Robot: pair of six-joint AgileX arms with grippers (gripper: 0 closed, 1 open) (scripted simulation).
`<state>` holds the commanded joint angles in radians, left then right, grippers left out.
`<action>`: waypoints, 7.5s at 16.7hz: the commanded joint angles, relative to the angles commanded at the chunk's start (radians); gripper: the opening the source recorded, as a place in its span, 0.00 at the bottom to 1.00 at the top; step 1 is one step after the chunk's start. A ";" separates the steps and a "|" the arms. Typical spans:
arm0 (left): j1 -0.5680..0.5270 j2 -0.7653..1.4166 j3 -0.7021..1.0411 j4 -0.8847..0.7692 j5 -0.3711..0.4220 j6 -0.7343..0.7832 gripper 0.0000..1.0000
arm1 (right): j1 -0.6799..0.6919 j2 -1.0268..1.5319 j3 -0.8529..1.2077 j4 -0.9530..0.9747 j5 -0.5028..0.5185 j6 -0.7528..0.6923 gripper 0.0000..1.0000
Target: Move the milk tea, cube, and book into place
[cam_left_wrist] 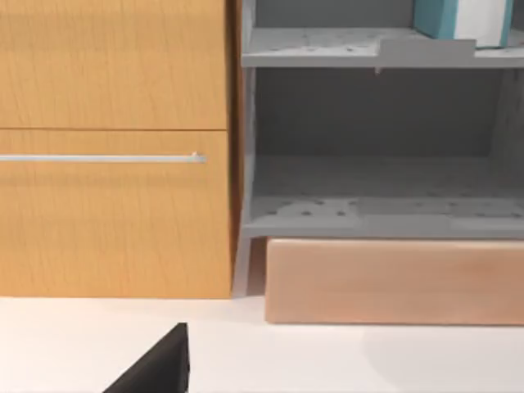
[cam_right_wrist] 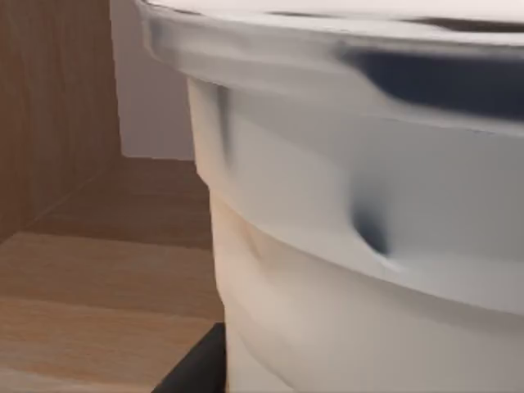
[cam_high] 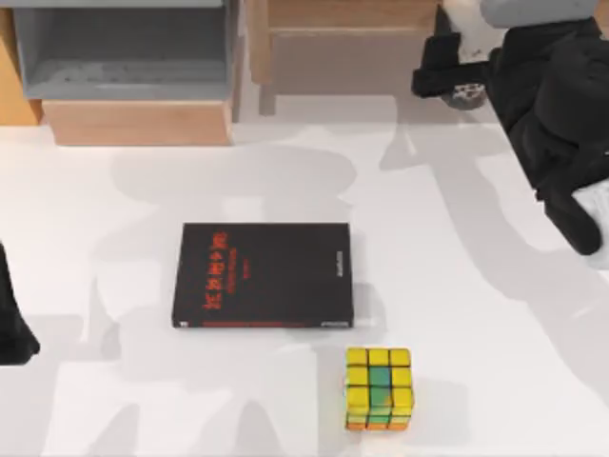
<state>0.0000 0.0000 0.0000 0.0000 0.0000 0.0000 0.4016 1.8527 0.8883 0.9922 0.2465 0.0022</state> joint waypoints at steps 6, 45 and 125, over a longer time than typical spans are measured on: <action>0.000 0.000 0.000 0.000 0.000 0.000 1.00 | -0.258 0.057 -0.295 0.348 -0.275 0.014 0.00; 0.000 0.000 0.000 0.000 0.000 0.000 1.00 | -0.549 0.285 -0.273 0.536 -0.355 0.002 1.00; 0.000 0.000 0.000 0.000 0.000 0.000 1.00 | 0.467 0.085 0.401 -1.913 -0.245 0.899 1.00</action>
<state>0.0000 0.0000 0.0000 0.0000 0.0000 0.0000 0.8685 1.9374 1.2890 -0.9206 0.0012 0.9011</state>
